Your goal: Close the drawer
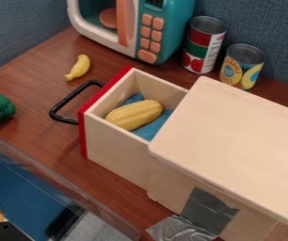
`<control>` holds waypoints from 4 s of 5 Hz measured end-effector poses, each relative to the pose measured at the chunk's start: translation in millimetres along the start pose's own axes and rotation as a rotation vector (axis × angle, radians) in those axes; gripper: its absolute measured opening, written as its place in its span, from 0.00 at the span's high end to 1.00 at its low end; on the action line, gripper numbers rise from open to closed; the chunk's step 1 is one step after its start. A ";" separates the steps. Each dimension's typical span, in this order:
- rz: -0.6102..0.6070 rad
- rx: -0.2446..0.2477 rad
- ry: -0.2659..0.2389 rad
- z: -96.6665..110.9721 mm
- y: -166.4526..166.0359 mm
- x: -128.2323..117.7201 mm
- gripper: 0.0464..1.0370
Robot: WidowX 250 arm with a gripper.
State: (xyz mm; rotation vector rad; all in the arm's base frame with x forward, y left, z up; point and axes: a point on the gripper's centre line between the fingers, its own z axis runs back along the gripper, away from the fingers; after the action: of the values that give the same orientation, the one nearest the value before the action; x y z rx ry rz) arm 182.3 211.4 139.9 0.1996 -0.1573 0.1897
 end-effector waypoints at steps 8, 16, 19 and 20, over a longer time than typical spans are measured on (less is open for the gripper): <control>-1.223 -0.167 -0.224 -74.7 -15.4 33.7 0.04; -1.482 -0.229 -0.147 -99.6 -126.1 26.5 0.04; -1.543 -0.257 -0.161 -94.9 -178.3 18.9 0.04; -1.563 -0.253 -0.166 -92.4 -195.7 20.5 0.04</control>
State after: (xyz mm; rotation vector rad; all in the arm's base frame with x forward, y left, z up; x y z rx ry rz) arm 254.2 46.0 18.4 0.0422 -0.1507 -1.3988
